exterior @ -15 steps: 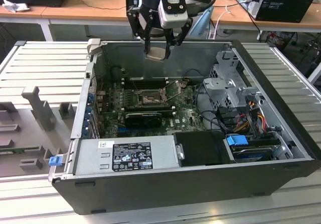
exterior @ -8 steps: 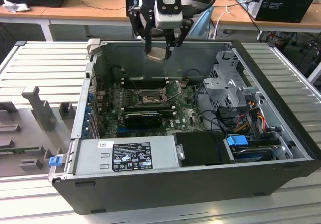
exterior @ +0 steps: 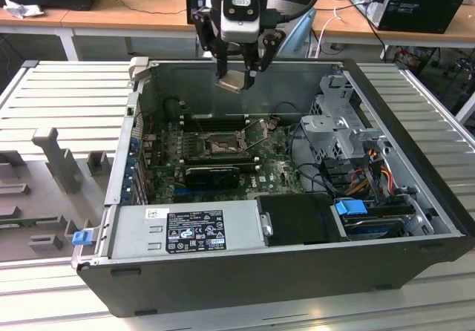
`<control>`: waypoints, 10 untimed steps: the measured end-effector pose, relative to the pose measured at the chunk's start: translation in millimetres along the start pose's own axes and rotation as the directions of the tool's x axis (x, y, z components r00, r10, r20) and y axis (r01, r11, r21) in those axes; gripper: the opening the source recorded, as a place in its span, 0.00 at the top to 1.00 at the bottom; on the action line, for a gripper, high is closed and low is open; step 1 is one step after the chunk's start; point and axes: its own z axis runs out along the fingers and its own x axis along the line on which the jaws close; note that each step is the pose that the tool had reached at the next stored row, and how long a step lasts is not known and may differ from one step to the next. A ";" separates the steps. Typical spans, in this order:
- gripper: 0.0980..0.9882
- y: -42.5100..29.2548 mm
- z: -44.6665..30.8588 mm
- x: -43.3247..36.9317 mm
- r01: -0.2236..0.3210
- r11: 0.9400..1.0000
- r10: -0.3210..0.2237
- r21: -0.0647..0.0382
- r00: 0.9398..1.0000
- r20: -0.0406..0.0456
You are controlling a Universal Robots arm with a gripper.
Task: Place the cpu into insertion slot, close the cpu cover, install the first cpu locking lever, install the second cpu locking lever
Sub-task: 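Place the cpu into insertion slot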
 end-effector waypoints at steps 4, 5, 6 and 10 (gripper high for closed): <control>0.52 0.0 0.6 0.0 -0.080 0.997 0.080 -0.002 0.997 0.007; 0.52 -0.1 0.8 0.0 -0.105 0.994 0.105 -0.003 0.994 0.009; 0.52 -0.1 0.9 0.0 -0.118 0.993 0.118 -0.003 0.993 0.010; 0.52 -0.1 1.7 0.0 -0.173 0.985 0.173 -0.003 0.985 0.014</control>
